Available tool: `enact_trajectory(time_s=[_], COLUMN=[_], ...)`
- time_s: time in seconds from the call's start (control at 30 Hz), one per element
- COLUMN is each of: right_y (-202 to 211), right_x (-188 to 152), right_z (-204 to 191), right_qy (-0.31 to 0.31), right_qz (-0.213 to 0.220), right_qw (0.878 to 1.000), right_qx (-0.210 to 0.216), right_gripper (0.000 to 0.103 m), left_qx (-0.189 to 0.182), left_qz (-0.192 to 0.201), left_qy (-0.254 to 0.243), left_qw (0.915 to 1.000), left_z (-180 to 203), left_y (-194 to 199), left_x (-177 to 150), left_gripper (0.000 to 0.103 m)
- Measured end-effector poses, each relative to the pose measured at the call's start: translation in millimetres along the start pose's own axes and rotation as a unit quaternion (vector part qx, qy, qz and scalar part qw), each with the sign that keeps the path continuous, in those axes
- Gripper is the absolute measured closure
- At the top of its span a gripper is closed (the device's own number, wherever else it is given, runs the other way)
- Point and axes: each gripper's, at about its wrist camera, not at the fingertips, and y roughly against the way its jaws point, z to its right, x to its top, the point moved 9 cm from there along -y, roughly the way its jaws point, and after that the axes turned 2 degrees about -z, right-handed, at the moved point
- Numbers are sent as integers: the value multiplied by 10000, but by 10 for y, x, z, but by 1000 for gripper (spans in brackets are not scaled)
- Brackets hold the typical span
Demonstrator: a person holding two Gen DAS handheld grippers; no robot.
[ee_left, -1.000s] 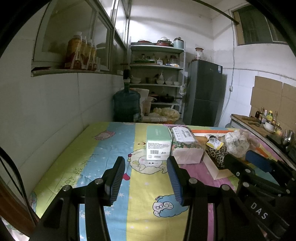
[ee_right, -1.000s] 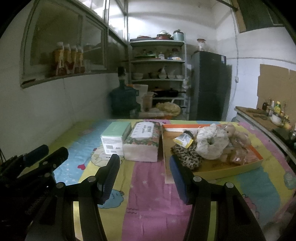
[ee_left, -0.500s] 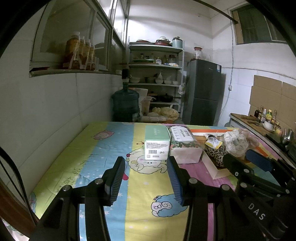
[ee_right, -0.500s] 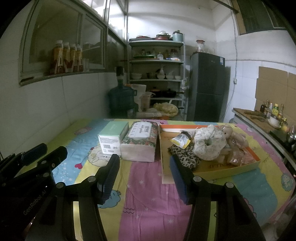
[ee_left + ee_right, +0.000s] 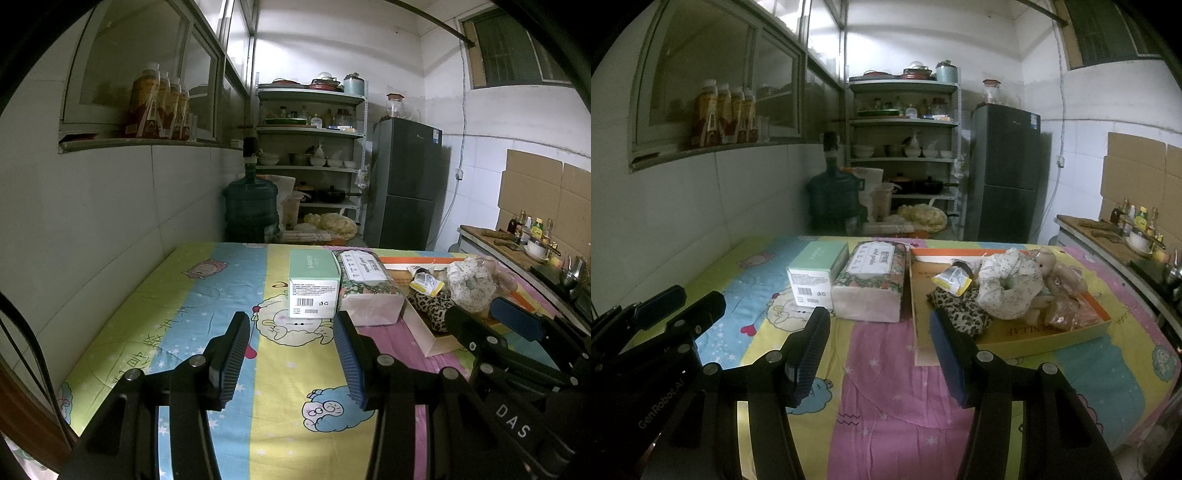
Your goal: Organize soft objects
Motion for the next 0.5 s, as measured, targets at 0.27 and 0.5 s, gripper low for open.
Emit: enact_trajectory(time_s=[0.27, 0.5], right_y=[-1, 0], right_x=[0, 1], right_z=[-1, -5], right_qy=[-1, 1], right_qz=[-1, -1], right_qw=[10000, 10000], right_qx=[-2, -3], right_gripper=[45, 45], left_qx=[1, 1], left_qz=[0, -1], left_qy=[-1, -2], left_qw=[10000, 10000], left_z=[4, -3], left_y=[-15, -1], left_x=[14, 9], left_gripper=[56, 56])
